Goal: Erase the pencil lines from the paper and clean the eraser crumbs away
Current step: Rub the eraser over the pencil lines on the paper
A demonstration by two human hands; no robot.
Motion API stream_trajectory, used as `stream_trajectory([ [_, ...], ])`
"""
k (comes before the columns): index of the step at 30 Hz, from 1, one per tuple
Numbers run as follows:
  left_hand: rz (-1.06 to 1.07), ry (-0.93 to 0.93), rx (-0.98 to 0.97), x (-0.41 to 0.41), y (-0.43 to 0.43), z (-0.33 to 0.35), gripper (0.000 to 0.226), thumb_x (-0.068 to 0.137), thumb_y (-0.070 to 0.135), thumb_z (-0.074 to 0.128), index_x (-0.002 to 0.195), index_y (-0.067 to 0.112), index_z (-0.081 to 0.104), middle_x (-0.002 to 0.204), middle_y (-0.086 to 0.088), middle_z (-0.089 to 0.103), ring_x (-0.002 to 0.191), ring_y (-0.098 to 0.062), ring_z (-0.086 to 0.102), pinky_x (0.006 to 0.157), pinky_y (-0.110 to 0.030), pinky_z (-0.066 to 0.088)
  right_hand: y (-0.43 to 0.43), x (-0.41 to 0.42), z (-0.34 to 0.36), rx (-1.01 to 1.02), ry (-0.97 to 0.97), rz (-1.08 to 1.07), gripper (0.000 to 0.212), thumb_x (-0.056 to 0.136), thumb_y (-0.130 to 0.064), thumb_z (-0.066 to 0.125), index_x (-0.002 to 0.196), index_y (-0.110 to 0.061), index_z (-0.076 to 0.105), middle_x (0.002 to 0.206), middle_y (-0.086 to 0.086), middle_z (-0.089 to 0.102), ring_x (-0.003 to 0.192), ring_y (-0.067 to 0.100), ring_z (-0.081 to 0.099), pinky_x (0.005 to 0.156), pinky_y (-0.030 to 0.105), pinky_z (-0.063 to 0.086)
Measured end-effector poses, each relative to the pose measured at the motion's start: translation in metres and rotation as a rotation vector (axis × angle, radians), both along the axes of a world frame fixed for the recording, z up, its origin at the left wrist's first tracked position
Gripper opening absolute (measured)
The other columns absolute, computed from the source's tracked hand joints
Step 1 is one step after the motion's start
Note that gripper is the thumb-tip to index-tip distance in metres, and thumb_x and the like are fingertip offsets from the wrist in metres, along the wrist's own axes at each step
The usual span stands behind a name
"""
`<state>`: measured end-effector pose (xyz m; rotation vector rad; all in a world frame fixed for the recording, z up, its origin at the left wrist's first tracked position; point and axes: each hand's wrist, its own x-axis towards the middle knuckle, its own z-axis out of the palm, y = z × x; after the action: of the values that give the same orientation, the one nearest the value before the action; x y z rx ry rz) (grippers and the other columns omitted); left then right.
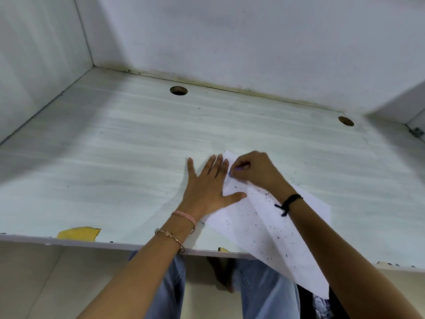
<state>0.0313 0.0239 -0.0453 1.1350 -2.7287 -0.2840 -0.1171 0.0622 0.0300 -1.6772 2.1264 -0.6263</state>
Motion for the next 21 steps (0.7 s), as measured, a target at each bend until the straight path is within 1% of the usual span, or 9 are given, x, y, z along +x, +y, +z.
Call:
stream_trajectory([
  [2,0.000,0.001,-0.001,0.000,0.000,0.000,0.109,0.072,0.089,0.003,0.157,0.020,0.000,0.165,0.000,-0.006,0.150,-0.013,-0.011,0.111,-0.068,-0.011,0.007,0.006,-0.001,0.046,-0.015,0.073,0.004,0.075,-0.011,0.074,0.076,-0.013,0.076,0.064,-0.007,0.066,0.054,-0.002,0.057,0.053,0.010,0.043],
  [5,-0.001,-0.024,0.018,0.000,0.000,0.003,0.106,0.077,0.088,0.013,0.157,0.021,0.000,0.165,0.001,-0.008,0.150,-0.013,-0.012,0.112,-0.067,-0.012,-0.005,-0.016,-0.002,-0.046,-0.025,-0.086,0.004,0.078,-0.011,0.072,0.079,-0.011,0.076,0.070,-0.001,0.068,0.063,0.005,0.059,0.058,0.015,0.043],
  [8,0.003,-0.019,0.007,0.000,-0.001,0.002,0.110,0.072,0.090,0.005,0.157,0.021,0.000,0.165,0.001,-0.007,0.150,-0.012,-0.012,0.112,-0.067,-0.012,-0.012,-0.022,0.000,-0.068,-0.027,-0.169,0.005,0.078,-0.009,0.071,0.079,-0.007,0.075,0.074,0.004,0.069,0.068,0.012,0.060,0.061,0.021,0.044],
  [10,0.004,-0.013,0.002,-0.001,-0.002,-0.001,0.111,0.069,0.089,-0.001,0.157,0.021,0.000,0.165,0.000,-0.006,0.150,-0.013,-0.011,0.111,-0.068,-0.012,-0.005,-0.006,0.001,-0.001,-0.036,-0.066,0.004,0.077,-0.011,0.073,0.078,-0.008,0.076,0.072,0.002,0.070,0.064,0.010,0.060,0.060,0.021,0.046],
  [13,0.008,-0.007,-0.005,-0.001,-0.001,0.000,0.110,0.071,0.089,0.002,0.157,0.021,0.001,0.165,0.000,-0.005,0.150,-0.013,-0.011,0.111,-0.068,-0.012,0.005,0.005,-0.002,0.086,-0.078,0.036,0.004,0.076,-0.013,0.074,0.079,-0.011,0.076,0.066,-0.003,0.068,0.059,0.007,0.059,0.062,0.022,0.048],
  [15,0.001,-0.010,0.016,-0.001,-0.001,0.001,0.107,0.075,0.090,0.012,0.157,0.022,0.001,0.165,0.001,-0.006,0.150,-0.012,-0.011,0.111,-0.067,-0.014,-0.002,-0.009,-0.003,-0.006,-0.055,-0.079,0.004,0.077,-0.015,0.074,0.078,-0.012,0.076,0.067,-0.007,0.067,0.062,0.004,0.058,0.058,0.014,0.044],
  [17,0.002,-0.014,0.019,0.000,0.000,0.001,0.108,0.074,0.090,0.011,0.157,0.022,0.000,0.165,0.001,-0.008,0.150,-0.012,-0.012,0.111,-0.066,-0.015,-0.011,-0.024,-0.001,-0.061,-0.076,-0.184,0.006,0.078,-0.012,0.072,0.079,-0.008,0.076,0.071,-0.002,0.069,0.068,0.008,0.061,0.059,0.015,0.044],
  [19,0.002,-0.012,0.009,0.000,-0.001,0.001,0.111,0.070,0.090,0.003,0.157,0.022,0.000,0.165,0.001,-0.007,0.150,-0.012,-0.012,0.111,-0.067,-0.015,-0.014,-0.027,0.003,-0.055,-0.115,-0.195,0.006,0.078,-0.009,0.072,0.079,-0.005,0.076,0.072,0.005,0.070,0.067,0.011,0.061,0.061,0.020,0.045],
  [21,0.001,-0.006,0.005,-0.001,-0.002,0.000,0.112,0.068,0.089,0.000,0.157,0.022,0.001,0.165,0.001,-0.006,0.150,-0.013,-0.011,0.111,-0.067,-0.014,-0.007,-0.018,0.006,0.005,-0.167,-0.130,0.004,0.076,-0.010,0.074,0.077,-0.008,0.076,0.063,0.003,0.067,0.057,0.010,0.058,0.058,0.021,0.046],
])
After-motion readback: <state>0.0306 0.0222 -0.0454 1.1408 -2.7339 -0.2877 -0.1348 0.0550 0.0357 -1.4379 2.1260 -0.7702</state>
